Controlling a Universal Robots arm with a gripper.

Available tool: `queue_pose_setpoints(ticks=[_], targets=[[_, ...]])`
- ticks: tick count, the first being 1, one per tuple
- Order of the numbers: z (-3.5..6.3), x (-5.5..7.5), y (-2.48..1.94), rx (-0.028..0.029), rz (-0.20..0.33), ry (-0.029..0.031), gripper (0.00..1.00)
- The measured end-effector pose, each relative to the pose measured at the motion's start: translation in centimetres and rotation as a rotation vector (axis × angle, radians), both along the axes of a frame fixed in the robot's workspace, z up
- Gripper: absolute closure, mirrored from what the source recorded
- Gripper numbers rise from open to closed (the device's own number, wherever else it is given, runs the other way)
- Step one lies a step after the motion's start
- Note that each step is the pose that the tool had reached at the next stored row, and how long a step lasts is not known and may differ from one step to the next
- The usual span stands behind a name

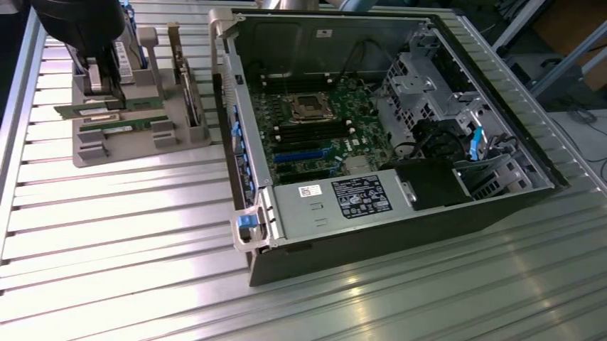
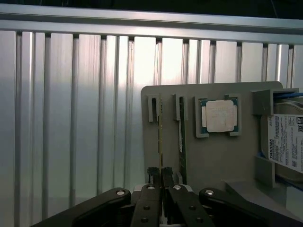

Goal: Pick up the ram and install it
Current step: 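Pick up the ram and move it above insertion slot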

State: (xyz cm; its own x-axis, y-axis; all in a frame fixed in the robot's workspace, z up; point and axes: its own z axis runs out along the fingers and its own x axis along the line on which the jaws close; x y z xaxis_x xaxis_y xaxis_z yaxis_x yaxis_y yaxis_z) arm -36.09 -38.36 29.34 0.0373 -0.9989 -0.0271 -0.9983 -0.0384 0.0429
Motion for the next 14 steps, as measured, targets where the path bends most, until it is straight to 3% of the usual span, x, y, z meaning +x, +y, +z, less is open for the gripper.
queue_pose_setpoints(ticks=[14], targets=[[0.31, 0.0, 0.0, -0.0001, 0.0, 0.0001, 0.87]])
